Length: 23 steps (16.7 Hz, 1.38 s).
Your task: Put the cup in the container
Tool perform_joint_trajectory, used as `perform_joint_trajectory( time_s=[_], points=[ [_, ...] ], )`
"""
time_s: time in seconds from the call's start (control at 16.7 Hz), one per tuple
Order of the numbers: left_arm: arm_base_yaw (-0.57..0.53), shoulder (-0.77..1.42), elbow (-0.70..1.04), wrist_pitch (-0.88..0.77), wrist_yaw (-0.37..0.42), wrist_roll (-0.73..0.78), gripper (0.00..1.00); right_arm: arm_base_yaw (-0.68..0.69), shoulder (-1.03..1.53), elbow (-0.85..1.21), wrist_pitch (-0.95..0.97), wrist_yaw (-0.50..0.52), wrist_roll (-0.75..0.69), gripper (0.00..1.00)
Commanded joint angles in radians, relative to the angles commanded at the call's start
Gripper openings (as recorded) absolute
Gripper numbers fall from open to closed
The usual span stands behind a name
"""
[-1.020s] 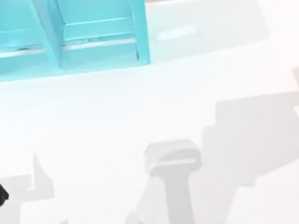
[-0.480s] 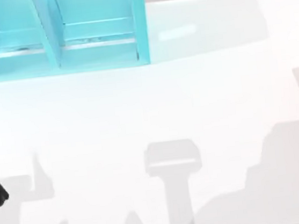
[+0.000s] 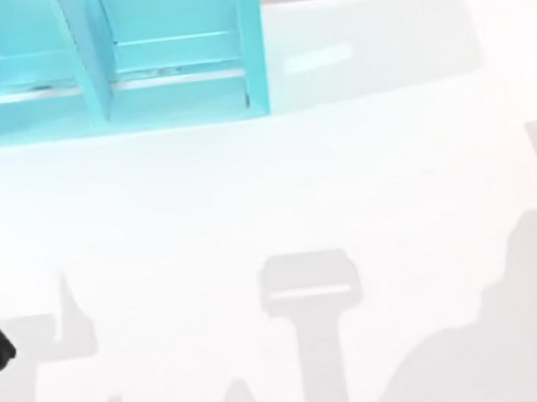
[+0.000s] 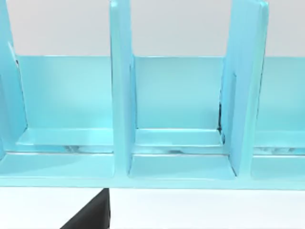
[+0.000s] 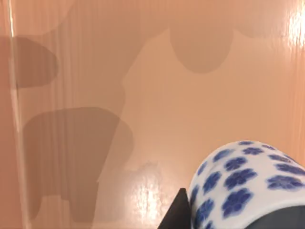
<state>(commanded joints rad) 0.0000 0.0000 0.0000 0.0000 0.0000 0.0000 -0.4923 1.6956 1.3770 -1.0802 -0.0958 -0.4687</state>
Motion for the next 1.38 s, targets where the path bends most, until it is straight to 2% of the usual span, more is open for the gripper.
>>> perform_joint_trajectory(
  time_s=[0.24,0.54,1.32,1.38],
  points=[
    [0.000,0.000,0.000,0.000,0.000,0.000,1.00,0.005,0.016,-0.087,0.104,0.000,0.005,0.00],
    [0.000,0.000,0.000,0.000,0.000,0.000,1.00,0.006,0.022,-0.098,0.118,0.000,0.006,0.00],
    [0.000,0.000,0.000,0.000,0.000,0.000,1.00,0.006,0.022,-0.098,0.118,0.000,0.006,0.98],
    [0.000,0.000,0.000,0.000,0.000,0.000,1.00,0.006,0.022,-0.098,0.118,0.000,0.006,1.00]
  ],
)
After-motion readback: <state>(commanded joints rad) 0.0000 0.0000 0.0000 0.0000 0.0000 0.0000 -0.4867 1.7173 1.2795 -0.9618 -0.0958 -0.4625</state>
